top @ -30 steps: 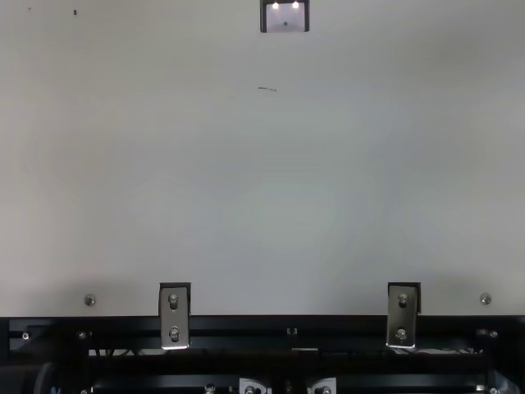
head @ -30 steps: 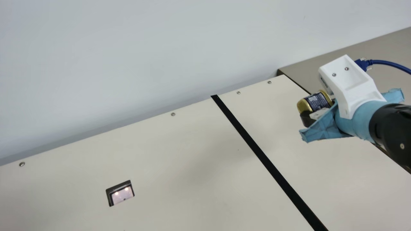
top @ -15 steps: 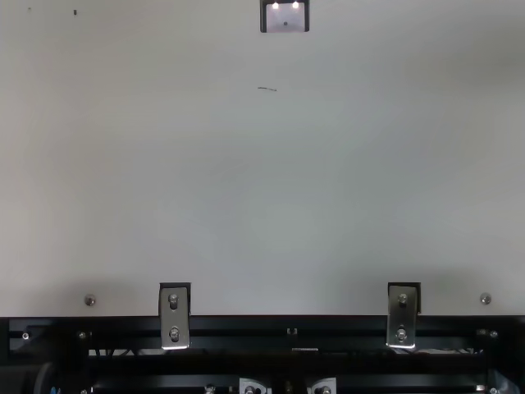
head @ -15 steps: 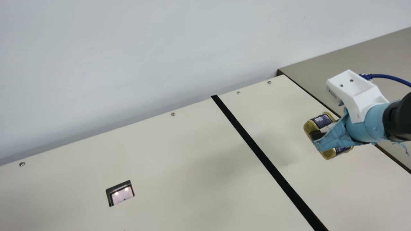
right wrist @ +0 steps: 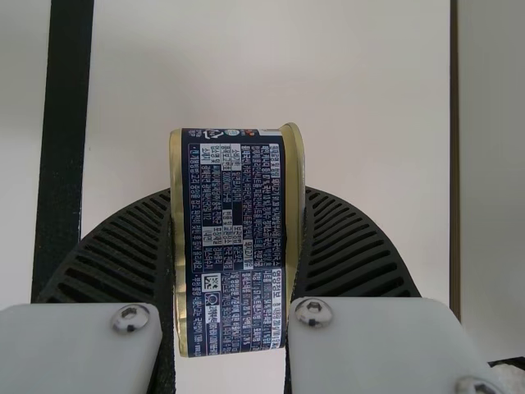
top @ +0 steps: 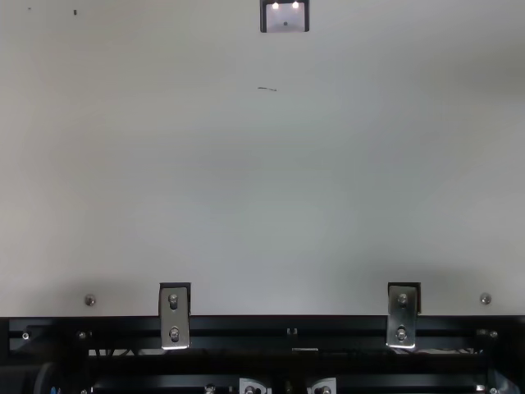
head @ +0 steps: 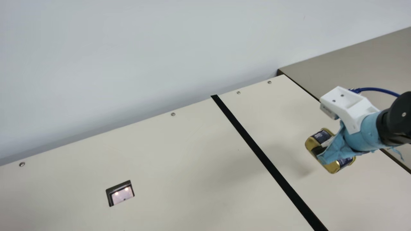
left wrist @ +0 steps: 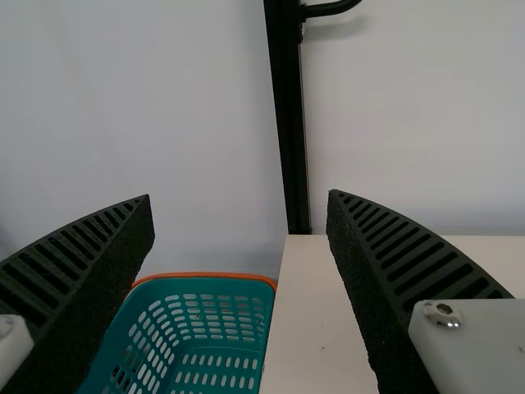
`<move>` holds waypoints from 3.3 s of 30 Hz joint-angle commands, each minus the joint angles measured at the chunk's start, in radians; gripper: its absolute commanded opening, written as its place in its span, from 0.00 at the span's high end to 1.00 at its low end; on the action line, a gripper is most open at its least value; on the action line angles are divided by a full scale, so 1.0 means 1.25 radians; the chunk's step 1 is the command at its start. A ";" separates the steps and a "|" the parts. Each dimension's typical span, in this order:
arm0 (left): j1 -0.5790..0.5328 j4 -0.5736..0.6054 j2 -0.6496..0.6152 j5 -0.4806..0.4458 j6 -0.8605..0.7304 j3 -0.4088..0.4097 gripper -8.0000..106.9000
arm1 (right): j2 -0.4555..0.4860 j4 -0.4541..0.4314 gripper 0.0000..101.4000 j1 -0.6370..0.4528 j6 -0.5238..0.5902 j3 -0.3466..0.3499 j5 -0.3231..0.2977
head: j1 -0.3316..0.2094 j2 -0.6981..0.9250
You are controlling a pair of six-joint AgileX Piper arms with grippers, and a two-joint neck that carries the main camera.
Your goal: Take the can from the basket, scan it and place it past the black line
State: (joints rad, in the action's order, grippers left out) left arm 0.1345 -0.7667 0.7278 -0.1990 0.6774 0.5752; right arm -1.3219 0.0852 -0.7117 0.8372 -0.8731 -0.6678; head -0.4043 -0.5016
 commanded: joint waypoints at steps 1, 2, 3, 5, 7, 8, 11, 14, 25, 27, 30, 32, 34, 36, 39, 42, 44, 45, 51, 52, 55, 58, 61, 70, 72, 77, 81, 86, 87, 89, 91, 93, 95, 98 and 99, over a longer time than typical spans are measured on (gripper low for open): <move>0.000 0.000 0.000 0.000 0.000 0.000 0.15 | -0.007 -0.026 1.00 0.011 -0.021 0.013 0.017 | -0.026 -0.012; 0.000 0.000 0.000 0.000 0.000 0.000 0.15 | -0.012 -0.035 1.00 0.016 -0.031 0.019 0.027 | -0.026 -0.012; 0.000 0.000 0.000 0.000 0.000 0.000 0.15 | -0.017 -0.045 1.00 0.022 -0.042 0.026 0.038 | -0.026 -0.012; 0.000 0.000 0.000 0.000 0.000 0.000 0.15 | -0.027 -0.063 1.00 0.032 -0.062 0.037 0.060 | -0.026 -0.012; 0.000 0.000 0.000 0.000 0.000 0.000 0.15 | -0.038 -0.080 1.00 0.041 -0.084 0.048 0.083 | -0.026 -0.012; 0.000 0.000 0.000 0.000 0.000 0.000 0.15 | -0.043 -0.088 1.00 0.045 -0.094 0.053 0.095 | -0.026 -0.012; 0.000 0.000 0.000 0.000 0.000 0.000 0.15 | -0.058 -0.110 1.00 0.056 -0.126 0.064 0.127 | -0.026 -0.012; 0.000 0.000 0.000 0.000 0.000 0.000 0.15 | -0.075 -0.131 1.00 0.064 -0.157 0.071 0.154 | -0.026 -0.012; 0.000 0.000 0.000 0.000 0.000 0.000 0.15 | -0.119 -0.198 1.00 0.079 -0.251 0.083 0.208 | -0.026 -0.012; 0.000 0.000 0.000 0.000 0.000 0.000 0.15 | -0.122 -0.206 1.00 0.081 -0.263 0.083 0.211 | -0.026 -0.012; 0.000 0.000 0.000 0.000 0.000 0.000 0.15 | -0.127 -0.219 1.00 0.081 -0.278 0.084 0.217 | -0.026 -0.012; 0.000 0.000 0.000 0.000 0.000 0.000 0.15 | -0.127 -0.220 0.64 0.082 -0.281 0.083 0.221 | -0.026 -0.012; 0.000 0.000 0.000 0.000 0.000 0.000 0.15 | -0.128 -0.222 0.00 0.082 -0.285 0.083 0.222 | -0.026 -0.012; 0.000 0.000 0.000 0.000 0.000 0.000 0.15 | -0.128 -0.222 0.00 0.082 -0.285 0.083 0.225 | -0.026 -0.012; 0.000 0.000 0.000 0.000 0.000 0.000 0.15 | -0.128 -0.223 0.00 0.082 -0.285 0.083 0.231 | -0.026 -0.012; 0.000 0.000 0.000 0.000 0.000 0.000 0.15 | -0.128 -0.223 0.00 0.082 -0.285 0.083 0.233 | -0.026 -0.012; 0.000 0.000 0.000 0.000 0.000 0.000 0.15 | -0.128 -0.223 0.00 0.082 -0.285 0.083 0.234 | -0.026 -0.012; 0.000 0.000 0.000 0.000 0.000 0.000 0.15 | -0.128 -0.223 0.00 0.082 -0.285 0.083 0.236 | -0.026 -0.012; 0.000 0.000 0.000 0.000 0.000 0.000 0.15 | -0.118 -0.230 0.00 0.094 -0.301 0.083 0.236 | -0.026 -0.012; 0.000 0.000 0.000 0.000 0.000 0.000 0.15 | -0.112 -0.230 0.00 0.096 -0.302 0.083 0.234 | -0.026 -0.012; 0.000 0.000 0.000 0.000 0.000 0.000 0.15 | -0.082 -0.219 0.00 0.104 -0.294 0.084 0.222 | -0.026 -0.012; 0.000 0.000 0.000 0.000 0.000 0.000 0.15 | -0.041 -0.197 0.00 0.112 -0.275 0.082 0.201 | -0.026 -0.012; 0.000 0.000 0.000 0.000 0.000 0.000 0.15 | 0.008 -0.167 0.00 0.123 -0.250 0.081 0.176 | -0.026 -0.012; 0.000 0.000 0.000 0.000 0.000 0.000 0.15 | 0.201 -0.031 0.00 0.189 -0.171 0.097 0.078 | -0.026 -0.012; 0.000 0.000 0.000 0.000 0.000 0.000 0.15 | 0.250 0.010 0.00 0.215 -0.161 0.105 0.060 | -0.026 -0.012; 0.000 0.000 0.000 0.000 0.000 0.000 0.15 | 0.379 0.138 0.00 0.293 -0.154 0.131 0.035 | -0.026 -0.012; 0.000 0.000 0.000 0.000 0.000 0.000 0.15 | 0.471 0.231 0.00 0.346 -0.184 0.159 0.048 | -0.026 -0.012; 0.000 0.000 0.000 0.000 0.000 0.000 0.15 | 0.580 0.325 0.00 0.381 -0.243 0.209 0.092 | -0.026 -0.012; 0.000 0.000 0.000 0.000 0.000 0.000 0.15 | 0.602 0.339 0.00 0.383 -0.256 0.221 0.101 | -0.026 -0.012; 0.000 0.000 0.000 0.000 0.000 0.000 0.15 | 0.653 0.368 0.00 0.381 -0.278 0.249 0.119 | -0.026 -0.012; 0.000 0.000 0.000 0.000 0.000 0.000 0.15 | 0.704 0.389 0.00 0.373 -0.300 0.281 0.134 | -0.026 -0.012; 0.000 0.000 0.000 0.000 0.000 0.000 0.15 | 0.754 0.402 0.00 0.360 -0.319 0.314 0.141 | -0.026 -0.012; 0.000 0.000 0.000 0.000 0.000 0.000 0.15 | 0.801 0.408 0.00 0.342 -0.333 0.349 0.135 | -0.026 -0.012; 0.000 0.000 0.000 0.000 0.000 0.000 0.15 | 0.782 0.408 0.00 0.334 -0.338 0.348 0.132 | -0.026 -0.012; 0.000 0.000 0.000 0.000 0.000 0.000 0.15 | 0.805 0.403 0.00 0.325 -0.346 0.364 0.122 | -0.026 -0.012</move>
State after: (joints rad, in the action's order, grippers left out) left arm 0.1345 -0.7667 0.7278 -0.1990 0.6774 0.5752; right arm -0.2967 0.5857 -0.3097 0.4022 -0.4065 -0.5287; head -0.3992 -0.4965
